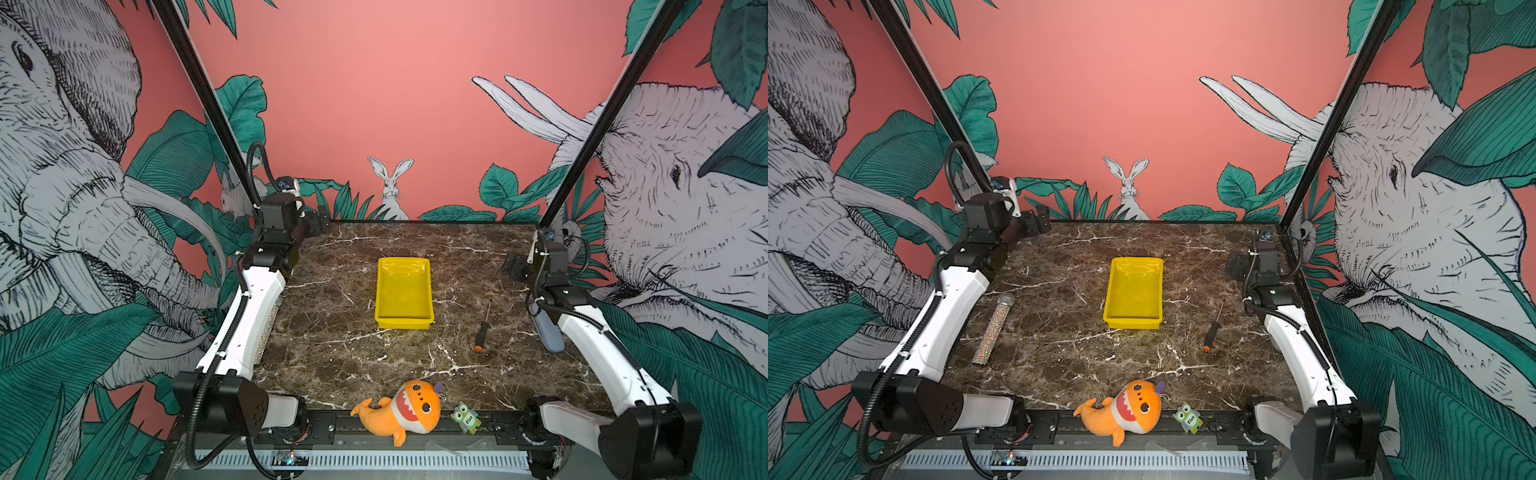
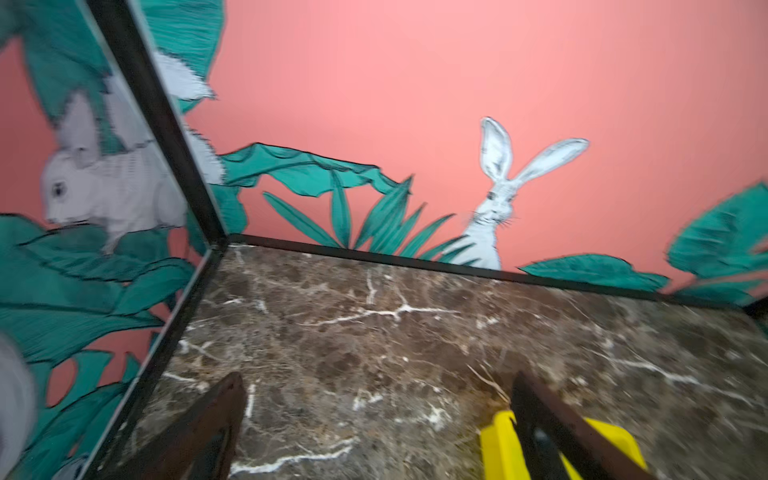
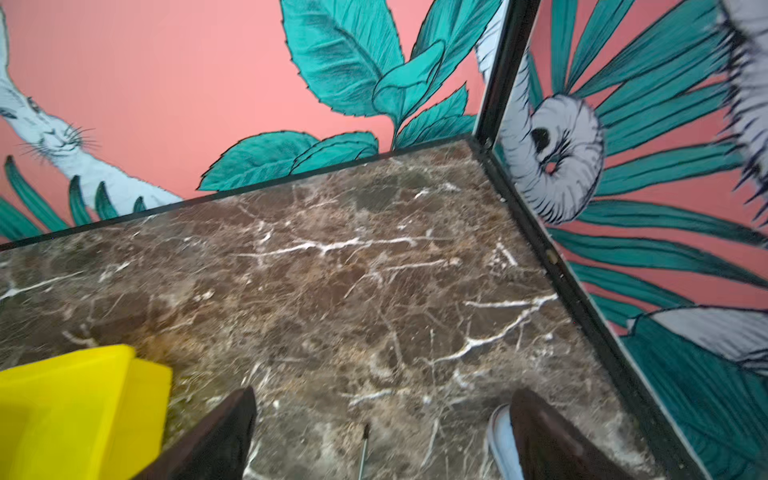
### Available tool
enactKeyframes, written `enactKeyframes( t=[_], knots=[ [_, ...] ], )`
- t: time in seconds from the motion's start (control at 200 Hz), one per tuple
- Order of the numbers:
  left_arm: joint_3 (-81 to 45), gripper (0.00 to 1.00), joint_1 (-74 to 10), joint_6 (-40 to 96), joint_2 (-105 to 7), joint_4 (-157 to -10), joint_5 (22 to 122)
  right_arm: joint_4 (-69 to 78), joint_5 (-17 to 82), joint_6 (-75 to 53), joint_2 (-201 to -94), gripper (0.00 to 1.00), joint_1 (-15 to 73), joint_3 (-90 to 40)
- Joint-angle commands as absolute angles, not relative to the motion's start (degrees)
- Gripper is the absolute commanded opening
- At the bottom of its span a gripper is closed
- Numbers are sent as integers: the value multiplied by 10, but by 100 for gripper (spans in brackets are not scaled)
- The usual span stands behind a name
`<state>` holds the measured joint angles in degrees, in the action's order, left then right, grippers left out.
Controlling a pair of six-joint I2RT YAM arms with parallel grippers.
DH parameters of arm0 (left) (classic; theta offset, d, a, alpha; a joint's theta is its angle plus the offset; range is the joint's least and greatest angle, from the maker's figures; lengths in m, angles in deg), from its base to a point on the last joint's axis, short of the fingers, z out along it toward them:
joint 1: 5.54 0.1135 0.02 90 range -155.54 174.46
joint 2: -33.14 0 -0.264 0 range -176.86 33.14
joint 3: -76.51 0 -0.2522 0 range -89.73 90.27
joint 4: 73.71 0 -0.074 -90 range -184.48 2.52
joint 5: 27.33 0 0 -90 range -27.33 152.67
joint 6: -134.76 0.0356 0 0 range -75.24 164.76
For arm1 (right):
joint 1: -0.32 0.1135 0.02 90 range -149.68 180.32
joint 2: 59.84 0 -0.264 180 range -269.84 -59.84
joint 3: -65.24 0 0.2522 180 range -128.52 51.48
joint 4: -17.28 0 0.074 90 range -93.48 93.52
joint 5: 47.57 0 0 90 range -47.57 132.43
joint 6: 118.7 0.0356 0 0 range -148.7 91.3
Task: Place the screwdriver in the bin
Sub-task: 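Lower the right gripper onto the screwdriver handle and close it while the left arm rises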
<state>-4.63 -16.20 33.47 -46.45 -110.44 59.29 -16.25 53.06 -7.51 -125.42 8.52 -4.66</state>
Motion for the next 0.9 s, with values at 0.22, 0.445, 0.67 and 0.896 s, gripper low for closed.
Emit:
enactKeyframes(
  t=[0.22,0.445,0.67,0.896],
  knots=[
    [-73,100,-268,390,-500,-1235,591,-384,527,94,-1233,85,212,30],
    [-77,100,-269,376,-490,-1232,587,-381,497,122,-1285,77,233,59],
    [-79,100,-269,375,-483,-1230,581,-346,493,138,-1340,72,241,74],
    [-85,100,-269,380,-479,-1224,561,-306,471,145,-1384,67,240,90]
  ],
)
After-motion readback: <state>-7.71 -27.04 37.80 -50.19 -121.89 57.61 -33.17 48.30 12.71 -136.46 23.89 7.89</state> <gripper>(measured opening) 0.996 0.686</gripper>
